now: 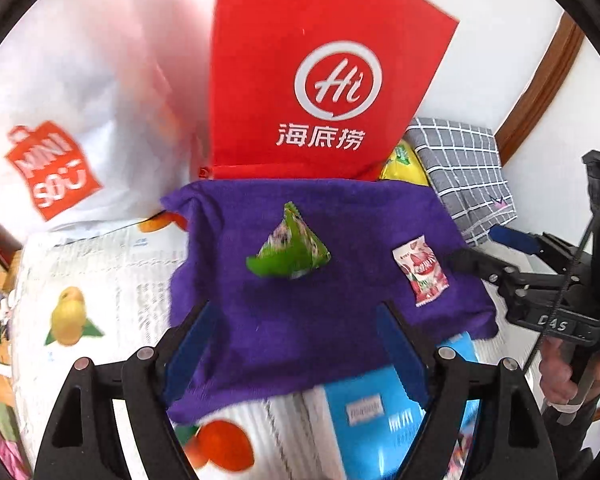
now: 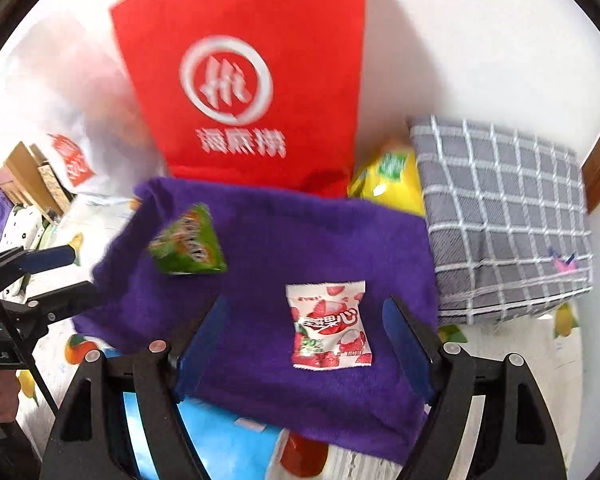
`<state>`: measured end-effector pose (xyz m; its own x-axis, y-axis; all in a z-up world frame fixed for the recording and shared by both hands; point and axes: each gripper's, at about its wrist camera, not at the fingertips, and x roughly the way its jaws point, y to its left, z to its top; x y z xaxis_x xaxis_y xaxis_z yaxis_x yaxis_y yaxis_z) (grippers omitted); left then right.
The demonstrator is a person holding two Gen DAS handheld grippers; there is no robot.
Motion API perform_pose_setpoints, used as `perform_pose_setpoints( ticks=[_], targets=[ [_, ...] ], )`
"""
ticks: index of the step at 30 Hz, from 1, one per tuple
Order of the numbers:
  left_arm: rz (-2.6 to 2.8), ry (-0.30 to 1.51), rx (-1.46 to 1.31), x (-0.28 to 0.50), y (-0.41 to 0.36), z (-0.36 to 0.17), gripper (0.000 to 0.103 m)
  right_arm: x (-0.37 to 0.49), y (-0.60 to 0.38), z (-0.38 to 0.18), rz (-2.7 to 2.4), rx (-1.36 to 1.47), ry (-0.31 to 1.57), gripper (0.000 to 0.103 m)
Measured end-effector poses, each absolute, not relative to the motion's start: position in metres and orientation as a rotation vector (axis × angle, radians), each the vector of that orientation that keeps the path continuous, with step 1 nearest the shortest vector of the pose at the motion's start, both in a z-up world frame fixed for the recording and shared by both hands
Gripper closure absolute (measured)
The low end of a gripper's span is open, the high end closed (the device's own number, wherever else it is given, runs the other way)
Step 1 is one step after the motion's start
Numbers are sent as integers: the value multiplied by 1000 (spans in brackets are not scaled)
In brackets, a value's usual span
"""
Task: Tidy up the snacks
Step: 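Open the right tool to drop the lychee packet while the left tool drops the green bag onto the towel, then grasp the large pink chip bag with the right tool while the left tool grasps the pink rectangular packet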
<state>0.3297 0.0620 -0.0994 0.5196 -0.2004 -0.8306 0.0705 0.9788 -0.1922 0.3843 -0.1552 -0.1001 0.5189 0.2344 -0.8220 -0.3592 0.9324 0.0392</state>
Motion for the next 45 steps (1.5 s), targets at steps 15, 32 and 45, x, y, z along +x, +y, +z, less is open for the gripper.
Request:
perform_pose_setpoints(
  ticks=[15, 32, 45],
  targets=[
    [-120, 878, -141, 208, 77, -51, 22, 256, -205, -73, 367, -14, 884, 23],
    [-108, 941, -192, 142, 105, -82, 21, 196, -166, -134, 403, -193, 929, 23],
    [-105, 963, -202, 129, 112, -105, 22, 195, -167, -147, 382, -163, 908, 44]
  ],
)
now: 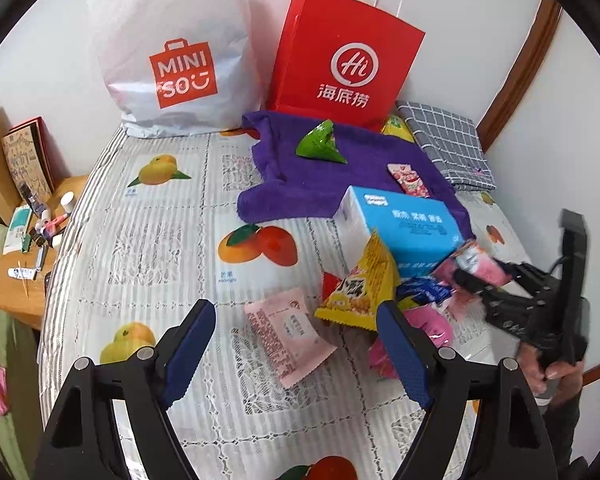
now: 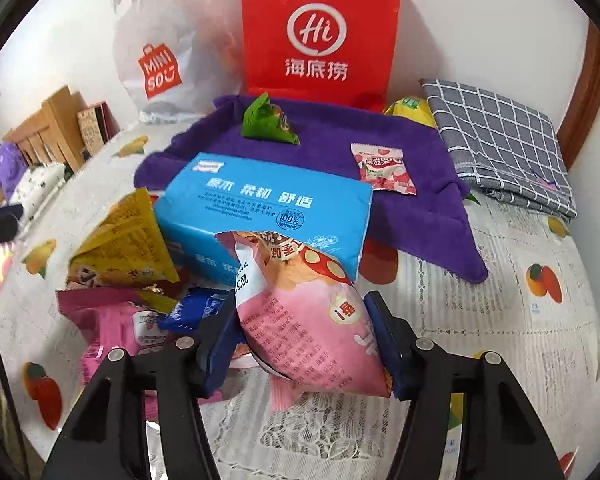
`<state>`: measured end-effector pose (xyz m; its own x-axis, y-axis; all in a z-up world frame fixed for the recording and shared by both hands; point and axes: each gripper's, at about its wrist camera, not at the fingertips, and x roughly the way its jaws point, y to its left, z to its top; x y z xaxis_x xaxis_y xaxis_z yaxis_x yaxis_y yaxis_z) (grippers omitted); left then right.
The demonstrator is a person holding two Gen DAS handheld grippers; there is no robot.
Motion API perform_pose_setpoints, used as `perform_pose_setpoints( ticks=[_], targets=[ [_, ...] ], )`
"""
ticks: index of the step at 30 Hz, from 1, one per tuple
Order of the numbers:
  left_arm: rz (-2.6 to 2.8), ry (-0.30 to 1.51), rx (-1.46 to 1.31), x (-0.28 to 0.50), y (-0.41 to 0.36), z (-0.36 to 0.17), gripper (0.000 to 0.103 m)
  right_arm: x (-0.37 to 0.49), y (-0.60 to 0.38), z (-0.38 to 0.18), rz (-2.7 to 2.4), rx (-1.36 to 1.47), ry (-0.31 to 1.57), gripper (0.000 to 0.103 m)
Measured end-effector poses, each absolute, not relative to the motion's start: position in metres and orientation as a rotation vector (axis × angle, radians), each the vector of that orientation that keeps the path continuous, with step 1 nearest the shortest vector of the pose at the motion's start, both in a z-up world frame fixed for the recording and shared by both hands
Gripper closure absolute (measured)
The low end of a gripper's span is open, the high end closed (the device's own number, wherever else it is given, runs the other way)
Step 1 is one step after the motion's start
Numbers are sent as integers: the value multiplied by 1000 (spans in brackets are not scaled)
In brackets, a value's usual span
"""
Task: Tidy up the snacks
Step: 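Grasp the large pink chip bag with the right tool while the left tool grasps the pink rectangular packet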
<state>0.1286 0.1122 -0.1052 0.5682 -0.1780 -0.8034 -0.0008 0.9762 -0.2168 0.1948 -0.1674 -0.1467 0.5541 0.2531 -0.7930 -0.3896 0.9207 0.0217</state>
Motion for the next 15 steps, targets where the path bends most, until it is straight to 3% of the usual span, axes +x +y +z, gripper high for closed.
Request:
perform_pose_setpoints(
  ticks=[15],
  targets=[
    [-62, 1060, -260, 140, 113, -162, 23, 155, -234, -122, 256, -52, 814, 44]
  ],
)
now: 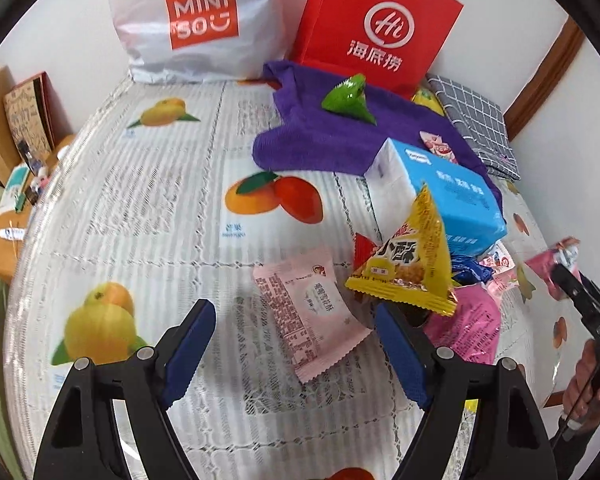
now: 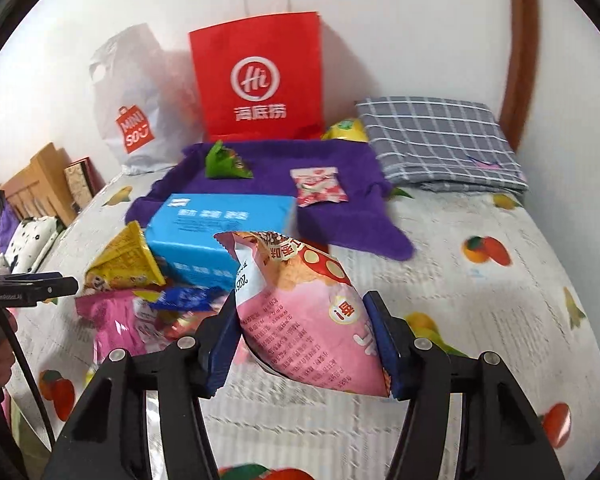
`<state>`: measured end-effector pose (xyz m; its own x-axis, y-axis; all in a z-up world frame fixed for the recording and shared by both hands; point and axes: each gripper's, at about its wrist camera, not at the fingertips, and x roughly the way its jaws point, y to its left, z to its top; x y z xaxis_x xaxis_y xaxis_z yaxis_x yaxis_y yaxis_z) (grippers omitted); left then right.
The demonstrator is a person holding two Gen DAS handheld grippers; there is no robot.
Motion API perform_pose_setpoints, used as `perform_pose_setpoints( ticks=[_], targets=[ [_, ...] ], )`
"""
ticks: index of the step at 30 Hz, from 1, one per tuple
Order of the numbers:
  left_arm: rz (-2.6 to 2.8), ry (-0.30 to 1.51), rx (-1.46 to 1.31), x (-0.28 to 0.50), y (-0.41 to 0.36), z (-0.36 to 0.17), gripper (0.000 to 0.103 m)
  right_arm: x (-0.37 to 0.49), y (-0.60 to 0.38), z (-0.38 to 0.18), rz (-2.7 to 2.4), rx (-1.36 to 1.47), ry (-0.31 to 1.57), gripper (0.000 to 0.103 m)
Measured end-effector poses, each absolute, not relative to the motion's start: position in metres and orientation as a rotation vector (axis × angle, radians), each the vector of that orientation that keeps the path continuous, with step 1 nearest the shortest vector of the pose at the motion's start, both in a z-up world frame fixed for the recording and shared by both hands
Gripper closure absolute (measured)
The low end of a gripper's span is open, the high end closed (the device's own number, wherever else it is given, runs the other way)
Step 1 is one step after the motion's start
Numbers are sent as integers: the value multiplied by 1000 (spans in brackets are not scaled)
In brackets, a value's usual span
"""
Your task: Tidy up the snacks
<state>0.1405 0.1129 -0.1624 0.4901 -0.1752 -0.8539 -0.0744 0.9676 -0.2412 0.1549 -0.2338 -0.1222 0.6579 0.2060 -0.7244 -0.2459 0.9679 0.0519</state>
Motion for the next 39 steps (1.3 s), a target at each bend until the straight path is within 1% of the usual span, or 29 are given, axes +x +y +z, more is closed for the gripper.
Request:
perform_pose_setpoints(
  ticks=[4, 6, 8, 10, 11, 16, 20, 22, 24, 25, 26, 27, 32, 39],
  targets=[
    [-60, 1072, -246, 148, 105, -172, 25, 149, -244, -132, 235, -53, 827, 44],
    [-59, 1080, -238, 153, 100, -177, 32, 147, -246, -137, 231, -55, 837, 44],
    [-55, 1096, -223, 156, 97, -183, 48, 146, -248, -141, 224, -52, 842, 44],
    [-62, 1087, -200, 154, 94, -184, 51, 145, -251, -143, 225, -42, 842, 44],
    [-71, 1079, -178, 151, 93, -182, 56, 145, -253, -143, 225, -37, 840, 44],
    [-52, 1070, -88, 142, 90, -177, 56, 143, -260, -143, 227, -8, 827, 44],
    [-39, 1090, -125, 151, 91, -185, 49, 145, -262, -149, 233, 9, 840, 44],
    [-25, 1068, -122, 152, 89, -186, 48, 145, -262, -154, 229, -3, 849, 44],
    [-15, 1051, -116, 152, 87, -187, 49, 147, -264, -160, 222, -4, 866, 44],
    [-9, 1035, -111, 150, 87, -188, 51, 148, -266, -163, 222, 3, 875, 44],
    [-6, 1022, -100, 148, 86, -188, 60, 149, -268, -166, 222, 13, 886, 44],
    [-9, 1005, -81, 145, 84, -188, 61, 150, -269, -170, 220, 22, 894, 44],
    [-18, 945, -76, 133, 81, -190, 61, 150, -279, -178, 213, 81, 857, 44],
    [-29, 940, -109, 133, 85, -189, 60, 154, -282, -184, 219, 128, 828, 44]
  ],
)
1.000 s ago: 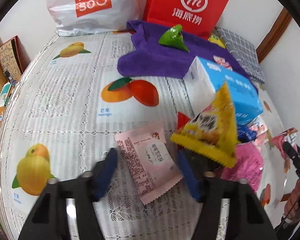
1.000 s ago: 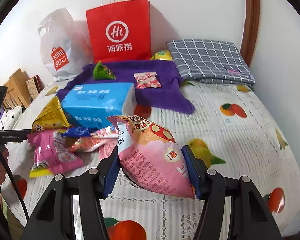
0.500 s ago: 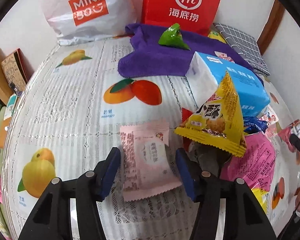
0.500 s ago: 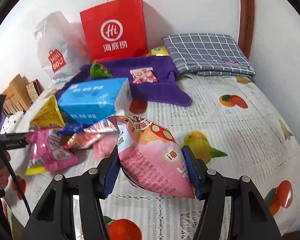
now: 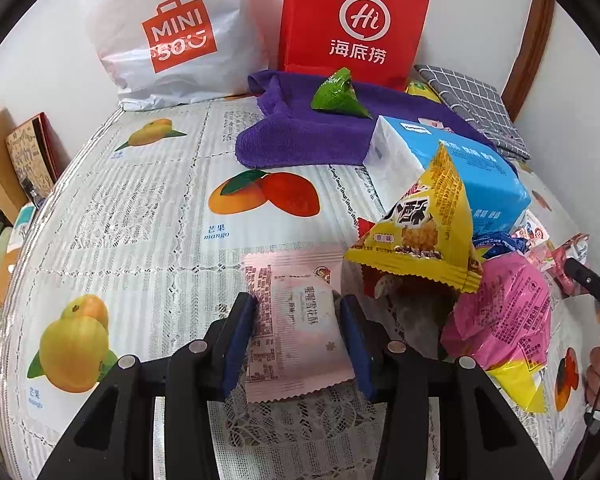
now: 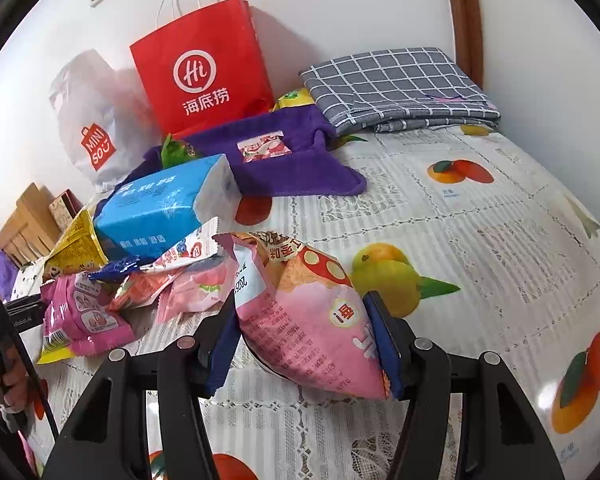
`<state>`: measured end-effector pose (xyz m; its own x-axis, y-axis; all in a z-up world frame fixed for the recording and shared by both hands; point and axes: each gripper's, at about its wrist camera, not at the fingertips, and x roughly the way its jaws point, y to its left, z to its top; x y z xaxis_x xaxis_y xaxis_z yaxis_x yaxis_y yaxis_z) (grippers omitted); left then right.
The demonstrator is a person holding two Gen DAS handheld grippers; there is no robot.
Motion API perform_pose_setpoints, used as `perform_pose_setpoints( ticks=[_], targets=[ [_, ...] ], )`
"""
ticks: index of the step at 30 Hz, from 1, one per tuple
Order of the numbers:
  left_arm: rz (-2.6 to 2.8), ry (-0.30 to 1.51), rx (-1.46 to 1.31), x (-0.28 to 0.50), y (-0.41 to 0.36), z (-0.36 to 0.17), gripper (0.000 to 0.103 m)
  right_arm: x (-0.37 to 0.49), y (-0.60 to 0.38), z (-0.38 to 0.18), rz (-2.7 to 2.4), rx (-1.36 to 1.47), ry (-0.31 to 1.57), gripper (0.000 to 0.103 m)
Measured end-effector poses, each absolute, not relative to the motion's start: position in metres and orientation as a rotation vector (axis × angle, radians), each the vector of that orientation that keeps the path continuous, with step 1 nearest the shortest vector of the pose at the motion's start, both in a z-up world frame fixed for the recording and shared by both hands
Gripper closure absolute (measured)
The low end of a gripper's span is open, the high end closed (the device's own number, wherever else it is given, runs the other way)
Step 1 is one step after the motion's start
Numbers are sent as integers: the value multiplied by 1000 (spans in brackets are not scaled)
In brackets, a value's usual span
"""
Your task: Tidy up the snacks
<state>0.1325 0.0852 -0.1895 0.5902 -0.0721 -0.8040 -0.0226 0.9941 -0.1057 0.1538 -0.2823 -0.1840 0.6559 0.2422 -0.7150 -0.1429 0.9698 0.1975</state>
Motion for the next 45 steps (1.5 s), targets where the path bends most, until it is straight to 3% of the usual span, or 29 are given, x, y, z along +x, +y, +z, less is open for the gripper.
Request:
perform_pose_setpoints(
  ticks=[21, 28, 45],
  targets=[
    [-12, 949, -46, 134, 77, -191, 57, 150, -263, -186, 225, 2, 838, 43],
    [-33, 938, -86, 127, 83, -187, 66, 141, -264, -178, 235, 11, 790, 48],
    [-66, 898, -150, 73, 76, -136, 68, 107, -252, -114, 283, 54, 685, 49]
  ],
)
